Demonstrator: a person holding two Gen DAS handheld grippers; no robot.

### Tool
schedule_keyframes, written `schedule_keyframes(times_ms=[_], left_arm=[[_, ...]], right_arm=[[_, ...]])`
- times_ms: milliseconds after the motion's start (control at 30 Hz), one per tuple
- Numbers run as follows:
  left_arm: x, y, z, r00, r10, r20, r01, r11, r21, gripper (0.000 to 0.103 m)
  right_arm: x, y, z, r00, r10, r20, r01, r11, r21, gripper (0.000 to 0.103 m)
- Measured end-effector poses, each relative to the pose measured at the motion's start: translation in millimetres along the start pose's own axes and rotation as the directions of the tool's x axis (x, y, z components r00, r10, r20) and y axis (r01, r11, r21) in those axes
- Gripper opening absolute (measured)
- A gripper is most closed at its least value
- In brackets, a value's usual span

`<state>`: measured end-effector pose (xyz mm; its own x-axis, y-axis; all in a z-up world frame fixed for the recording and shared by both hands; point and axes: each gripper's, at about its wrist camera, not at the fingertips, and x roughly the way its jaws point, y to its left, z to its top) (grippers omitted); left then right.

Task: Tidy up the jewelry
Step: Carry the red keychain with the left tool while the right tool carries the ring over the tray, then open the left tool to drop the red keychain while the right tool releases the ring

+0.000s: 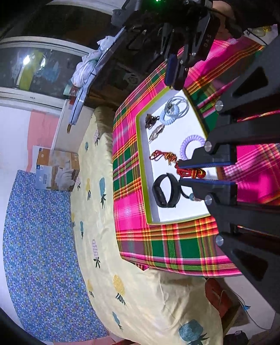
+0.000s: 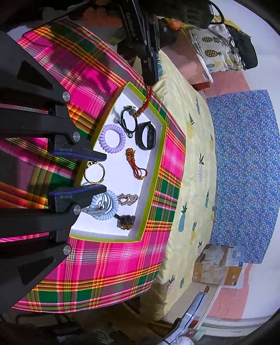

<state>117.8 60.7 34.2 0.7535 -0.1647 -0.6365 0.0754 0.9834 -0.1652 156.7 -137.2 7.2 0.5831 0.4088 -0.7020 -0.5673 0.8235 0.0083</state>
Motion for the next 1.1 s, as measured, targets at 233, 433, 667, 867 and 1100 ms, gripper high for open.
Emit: schedule_keyframes(times_ms=[233,433,667,867,1100], left_arm=[[19.6,8.6,1.0,0.999,0.034,-0.021,-0.034,0.999,-0.009,0.009],[37.8,13.3,-5.5,0.998,0.033,-0.059,-0.035,0.999,-0.03,0.009],[47.9,10.3,-11.6,0.996,0.022,-0.09,-0.022,1.0,-0.007,0.009],[52.8,11.2,-14.2,0.994,0.007,-0.108,-0.008,1.0,-0.013,0.01],[54.4,11.0,-15.3,0.993,0.009,-0.116,-0.01,1.0,-0.006,0.01]], right_arm=[[10.9,-5.9,4.9,1.0,-0.005,-0.014,0.005,1.0,0.004,0.022],[21.1,-7.7,8.6,1.0,-0.001,-0.028,0.001,1.0,0.004,0.023],[37.3,-9.7,10.5,0.999,0.012,-0.053,-0.012,1.0,0.012,0.022],[50.5,-4.8,11.7,0.997,0.03,-0.073,-0.03,1.0,0.003,0.023],[68.2,-1.9,12.2,0.993,0.054,-0.104,-0.054,0.999,0.008,0.022]])
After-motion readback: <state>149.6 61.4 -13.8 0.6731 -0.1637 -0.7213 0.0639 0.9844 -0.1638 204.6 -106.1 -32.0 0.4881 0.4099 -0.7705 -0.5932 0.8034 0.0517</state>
